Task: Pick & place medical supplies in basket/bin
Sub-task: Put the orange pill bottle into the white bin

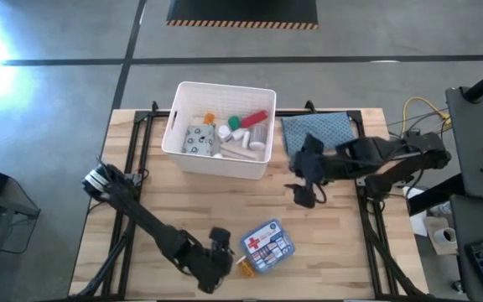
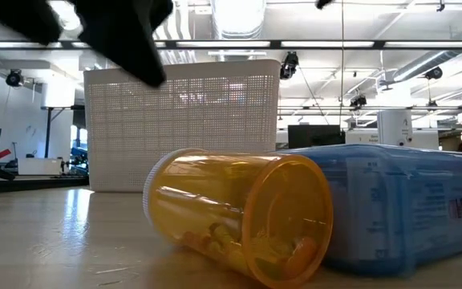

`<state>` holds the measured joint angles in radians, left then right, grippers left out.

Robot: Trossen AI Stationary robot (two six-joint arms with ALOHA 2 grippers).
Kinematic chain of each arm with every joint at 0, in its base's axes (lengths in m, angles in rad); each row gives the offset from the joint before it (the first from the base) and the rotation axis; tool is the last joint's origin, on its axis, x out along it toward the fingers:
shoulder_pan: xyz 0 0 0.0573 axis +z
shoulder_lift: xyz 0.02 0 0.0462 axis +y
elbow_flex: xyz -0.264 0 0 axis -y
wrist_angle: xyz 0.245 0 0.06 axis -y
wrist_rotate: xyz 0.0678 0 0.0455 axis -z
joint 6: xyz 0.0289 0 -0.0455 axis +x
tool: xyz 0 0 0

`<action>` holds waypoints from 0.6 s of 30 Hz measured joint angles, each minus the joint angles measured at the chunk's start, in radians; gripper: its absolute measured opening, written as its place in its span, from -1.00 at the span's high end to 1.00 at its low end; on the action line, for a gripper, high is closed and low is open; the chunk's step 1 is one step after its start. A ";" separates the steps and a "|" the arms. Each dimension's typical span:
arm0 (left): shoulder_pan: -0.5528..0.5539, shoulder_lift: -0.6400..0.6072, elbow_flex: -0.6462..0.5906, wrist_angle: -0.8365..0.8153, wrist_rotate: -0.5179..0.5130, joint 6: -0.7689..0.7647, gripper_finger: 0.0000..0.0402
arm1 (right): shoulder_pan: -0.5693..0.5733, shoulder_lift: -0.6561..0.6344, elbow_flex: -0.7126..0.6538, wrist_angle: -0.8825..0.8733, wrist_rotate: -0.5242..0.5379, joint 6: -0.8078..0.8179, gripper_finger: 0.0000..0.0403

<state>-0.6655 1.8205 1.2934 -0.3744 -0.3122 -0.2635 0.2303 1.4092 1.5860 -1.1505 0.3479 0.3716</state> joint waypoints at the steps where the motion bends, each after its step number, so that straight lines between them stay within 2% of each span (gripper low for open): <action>1: -0.001 0.019 0.001 0.011 0.001 0.015 -0.40 | 0.018 -0.006 -0.020 -0.010 0.014 0.032 -0.64; 8: 0.004 0.139 0.066 0.009 -0.003 0.148 -0.40 | 0.134 -0.096 -0.144 -0.025 0.071 0.246 -0.63; 11: 0.006 0.169 0.105 0.010 -0.003 0.161 -0.40 | 0.159 -0.121 -0.185 -0.022 0.095 0.317 -0.64; 18: 0.021 0.200 0.149 0.003 -0.039 0.184 -0.40 | 0.191 -0.159 -0.236 -0.019 0.102 0.388 -0.63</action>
<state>-0.6440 2.0209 1.4428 -0.3709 -0.3514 -0.0796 0.4216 1.2503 1.3497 -1.1697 0.4498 0.7597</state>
